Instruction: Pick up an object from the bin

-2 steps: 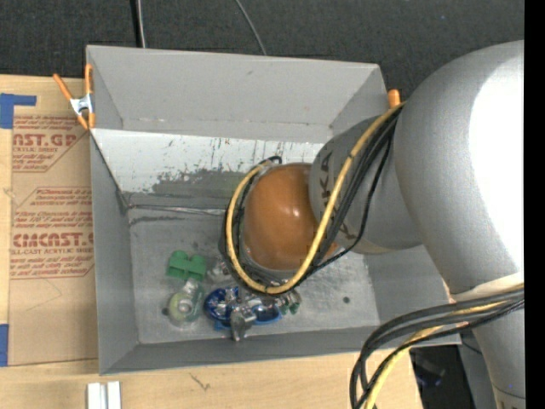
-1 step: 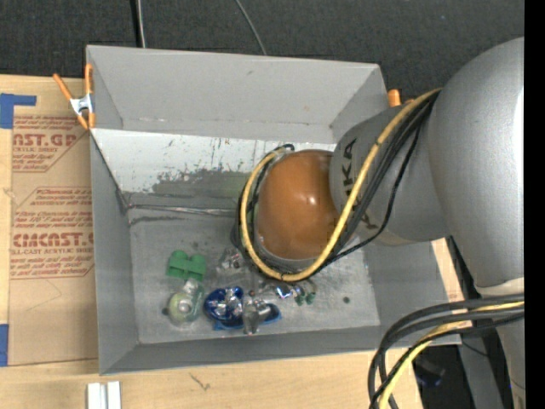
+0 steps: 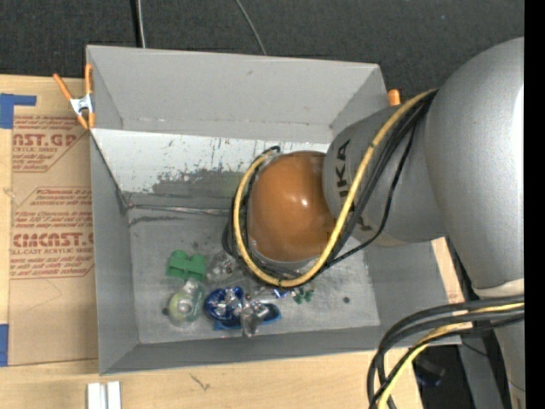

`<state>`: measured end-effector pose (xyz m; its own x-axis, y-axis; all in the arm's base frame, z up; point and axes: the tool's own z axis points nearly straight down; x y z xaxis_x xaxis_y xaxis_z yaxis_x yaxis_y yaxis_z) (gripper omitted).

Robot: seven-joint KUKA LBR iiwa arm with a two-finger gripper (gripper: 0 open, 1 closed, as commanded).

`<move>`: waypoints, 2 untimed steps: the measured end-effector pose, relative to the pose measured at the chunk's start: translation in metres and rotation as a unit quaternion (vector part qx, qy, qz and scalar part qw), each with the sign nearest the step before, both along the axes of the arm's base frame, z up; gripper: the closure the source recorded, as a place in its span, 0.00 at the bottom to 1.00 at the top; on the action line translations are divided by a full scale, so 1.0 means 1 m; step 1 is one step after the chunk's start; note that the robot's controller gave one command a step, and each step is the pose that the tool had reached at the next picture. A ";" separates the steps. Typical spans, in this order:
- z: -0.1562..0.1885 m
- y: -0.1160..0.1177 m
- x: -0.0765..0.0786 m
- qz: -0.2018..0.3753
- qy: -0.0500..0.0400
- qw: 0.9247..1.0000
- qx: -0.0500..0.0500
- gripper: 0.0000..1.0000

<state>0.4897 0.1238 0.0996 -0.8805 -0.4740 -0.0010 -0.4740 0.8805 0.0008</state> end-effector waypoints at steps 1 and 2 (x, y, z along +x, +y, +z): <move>-0.027 -0.014 0.012 0.015 -0.003 1.000 0.002 0.00; -0.025 -0.012 0.012 0.016 -0.001 1.000 0.001 0.00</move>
Offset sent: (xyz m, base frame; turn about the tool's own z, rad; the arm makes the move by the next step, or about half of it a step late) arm 0.0096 -0.0171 -0.0296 -0.0283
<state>0.5019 0.1116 0.0745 -0.8654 -0.5011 -0.0029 -0.5011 0.8654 0.0014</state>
